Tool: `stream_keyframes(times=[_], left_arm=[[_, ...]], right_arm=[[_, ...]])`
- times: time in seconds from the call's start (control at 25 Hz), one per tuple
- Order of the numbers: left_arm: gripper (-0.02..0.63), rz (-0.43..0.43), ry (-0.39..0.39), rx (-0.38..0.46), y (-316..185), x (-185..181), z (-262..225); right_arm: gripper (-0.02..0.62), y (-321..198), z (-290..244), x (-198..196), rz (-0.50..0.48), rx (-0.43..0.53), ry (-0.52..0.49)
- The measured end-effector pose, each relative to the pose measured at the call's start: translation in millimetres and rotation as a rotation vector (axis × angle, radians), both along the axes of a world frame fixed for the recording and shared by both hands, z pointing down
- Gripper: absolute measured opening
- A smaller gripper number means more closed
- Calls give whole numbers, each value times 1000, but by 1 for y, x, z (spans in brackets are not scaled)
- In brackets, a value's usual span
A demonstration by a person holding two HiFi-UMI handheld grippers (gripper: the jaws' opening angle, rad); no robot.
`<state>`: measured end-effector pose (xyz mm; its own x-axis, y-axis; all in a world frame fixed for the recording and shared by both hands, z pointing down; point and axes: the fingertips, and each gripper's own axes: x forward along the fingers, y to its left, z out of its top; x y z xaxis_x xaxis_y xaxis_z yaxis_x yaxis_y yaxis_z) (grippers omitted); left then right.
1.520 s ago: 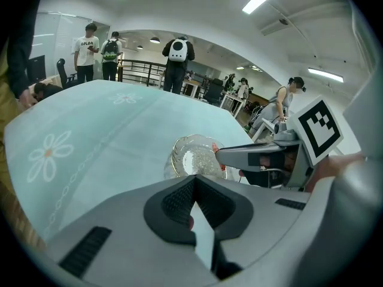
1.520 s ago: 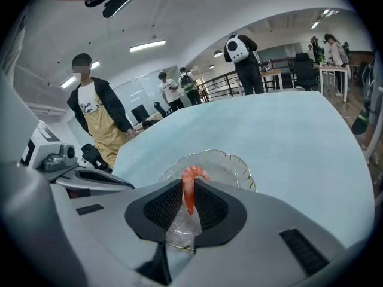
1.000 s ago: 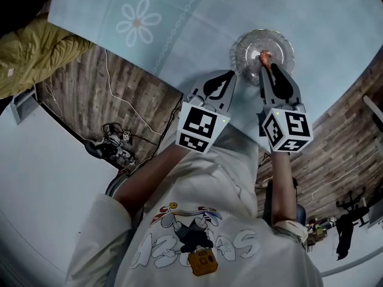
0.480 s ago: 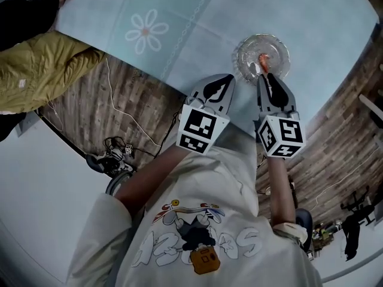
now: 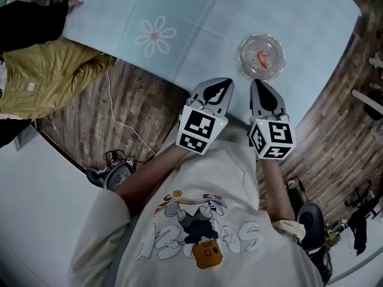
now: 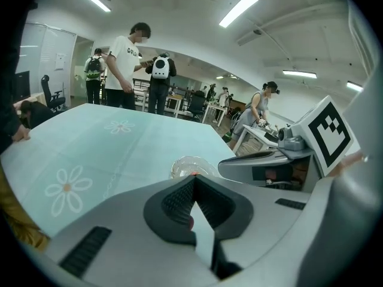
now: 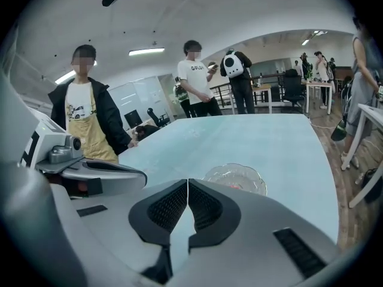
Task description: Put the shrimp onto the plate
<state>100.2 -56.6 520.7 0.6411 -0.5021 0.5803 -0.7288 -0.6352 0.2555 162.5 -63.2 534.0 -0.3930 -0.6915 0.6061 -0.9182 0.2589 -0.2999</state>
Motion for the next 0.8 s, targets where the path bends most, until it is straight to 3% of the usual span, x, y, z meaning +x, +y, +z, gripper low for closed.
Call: stream_keyframes(times=[0.44, 0.8], left_arm=[[8, 40, 62, 77, 14, -34, -50], [8, 117, 122, 182, 18, -66, -108]], right_arm=[[29, 30, -46, -29, 54, 65, 25], [29, 51, -101, -73, 81, 177, 34]])
